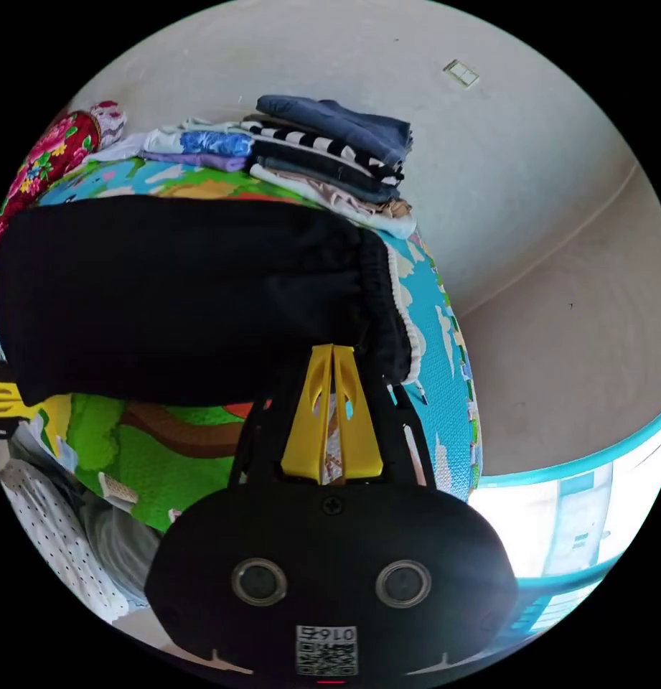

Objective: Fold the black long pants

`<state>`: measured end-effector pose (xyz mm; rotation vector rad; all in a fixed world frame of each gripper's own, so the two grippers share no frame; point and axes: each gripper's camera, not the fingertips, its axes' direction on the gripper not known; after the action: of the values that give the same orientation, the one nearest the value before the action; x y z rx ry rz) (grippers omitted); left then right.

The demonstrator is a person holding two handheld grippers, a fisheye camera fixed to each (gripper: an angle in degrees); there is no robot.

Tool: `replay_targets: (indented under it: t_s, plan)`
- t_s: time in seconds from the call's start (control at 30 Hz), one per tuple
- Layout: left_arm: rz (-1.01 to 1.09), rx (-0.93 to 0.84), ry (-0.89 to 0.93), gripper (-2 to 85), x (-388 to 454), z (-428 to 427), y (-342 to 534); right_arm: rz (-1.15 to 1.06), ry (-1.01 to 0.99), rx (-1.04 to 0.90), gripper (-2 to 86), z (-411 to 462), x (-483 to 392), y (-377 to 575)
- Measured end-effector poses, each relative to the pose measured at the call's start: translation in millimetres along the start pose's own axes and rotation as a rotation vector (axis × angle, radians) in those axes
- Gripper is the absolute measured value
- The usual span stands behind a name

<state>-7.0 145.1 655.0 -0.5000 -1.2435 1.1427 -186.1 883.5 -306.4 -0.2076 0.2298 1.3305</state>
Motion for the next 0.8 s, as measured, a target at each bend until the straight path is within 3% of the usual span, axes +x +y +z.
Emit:
replay_targets:
  t_s: [0.2, 0.33, 0.47, 0.53, 0.67, 0.8]
  plan:
    - [0.023, 0.007, 0.016, -1.0, -19, 9, 31, 0.121, -0.232, 0.019, -0.5, 0, 53, 28]
    - [0.028, 0.006, 0.009, -1.0, -29, 12, 52, 0.037, -0.184, -0.007, -0.4, -22, 49, 15]
    - [-0.03, -0.01, 0.113, -0.9, -51, 4, 92, 0.138, -0.164, 0.132, -0.4, -77, 53, 19]
    - [-0.118, 0.02, 0.131, -0.8, -73, -12, 119, 0.193, -0.183, 0.222, -0.4, -102, 51, 29]
    - [-0.529, 0.176, 0.06, 0.7, -171, -81, 208, 0.246, -0.236, 0.382, -0.4, -151, 35, 55]
    - [-0.942, 0.432, 0.062, 9.2, -267, -160, 336, 0.262, -0.249, 0.428, -0.4, -180, 18, 63]
